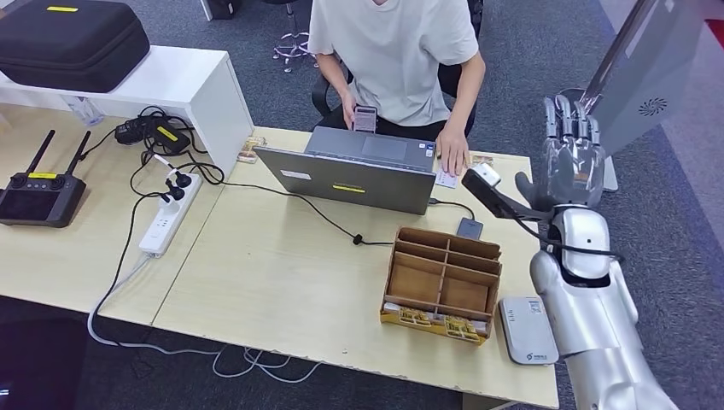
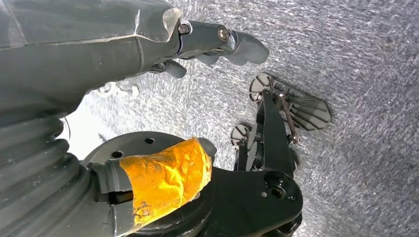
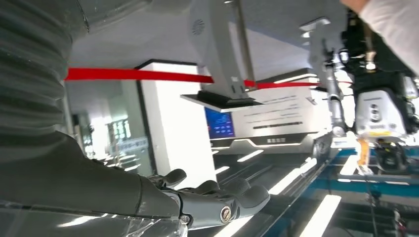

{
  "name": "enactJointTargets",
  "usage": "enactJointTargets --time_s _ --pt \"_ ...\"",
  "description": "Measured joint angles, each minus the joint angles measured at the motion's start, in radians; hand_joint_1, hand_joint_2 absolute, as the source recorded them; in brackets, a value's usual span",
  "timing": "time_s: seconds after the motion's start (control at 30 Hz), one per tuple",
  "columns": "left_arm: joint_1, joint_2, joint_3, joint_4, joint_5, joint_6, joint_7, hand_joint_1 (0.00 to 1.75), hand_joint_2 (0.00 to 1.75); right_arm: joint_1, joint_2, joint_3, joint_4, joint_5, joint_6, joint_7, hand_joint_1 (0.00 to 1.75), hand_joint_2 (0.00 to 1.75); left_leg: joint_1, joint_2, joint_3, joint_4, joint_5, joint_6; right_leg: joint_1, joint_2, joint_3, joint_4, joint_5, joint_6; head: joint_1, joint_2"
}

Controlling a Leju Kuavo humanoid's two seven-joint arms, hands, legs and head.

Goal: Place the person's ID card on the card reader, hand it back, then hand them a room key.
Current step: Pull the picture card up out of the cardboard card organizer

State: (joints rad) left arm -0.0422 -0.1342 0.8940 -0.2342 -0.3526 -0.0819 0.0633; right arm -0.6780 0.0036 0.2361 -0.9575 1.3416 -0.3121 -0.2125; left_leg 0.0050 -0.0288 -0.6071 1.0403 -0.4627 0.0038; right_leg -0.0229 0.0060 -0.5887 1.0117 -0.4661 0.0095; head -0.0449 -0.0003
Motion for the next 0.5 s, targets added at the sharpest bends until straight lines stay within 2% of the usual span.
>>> enactJointTargets --time_s 0.2,0.4,0.5 --pt "0.001 -0.013 0.042 0.0 0.031 0.018 0.0 0.0 1.75 0.24 -0.081 0.034 -0.351 -0.086 -0.002 -0.05 0.0 1.75 0.0 0.0 0.0 0.0 -0.003 0.001 0.0 0.0 0.0 -0.001 -0.002 0.001 0.0 0.0" --pt "0.002 -0.02 0.071 0.0 0.039 0.022 0.0 0.0 1.75 0.381 -0.155 0.036 -0.567 -0.113 -0.005 -0.068 0.0 1.75 -0.001 0.001 0.0 0.0 -0.004 0.001 0.0 0.0 0.001 -0.001 -0.002 0.001 0.001 0.0" --pt "0.001 -0.022 0.081 0.0 0.04 0.023 0.0 0.0 1.75 0.42 -0.174 0.038 -0.626 -0.115 -0.005 -0.069 0.0 1.75 0.0 0.002 0.001 0.0 -0.004 0.001 0.0 0.001 0.001 -0.001 -0.002 0.001 0.001 0.0"
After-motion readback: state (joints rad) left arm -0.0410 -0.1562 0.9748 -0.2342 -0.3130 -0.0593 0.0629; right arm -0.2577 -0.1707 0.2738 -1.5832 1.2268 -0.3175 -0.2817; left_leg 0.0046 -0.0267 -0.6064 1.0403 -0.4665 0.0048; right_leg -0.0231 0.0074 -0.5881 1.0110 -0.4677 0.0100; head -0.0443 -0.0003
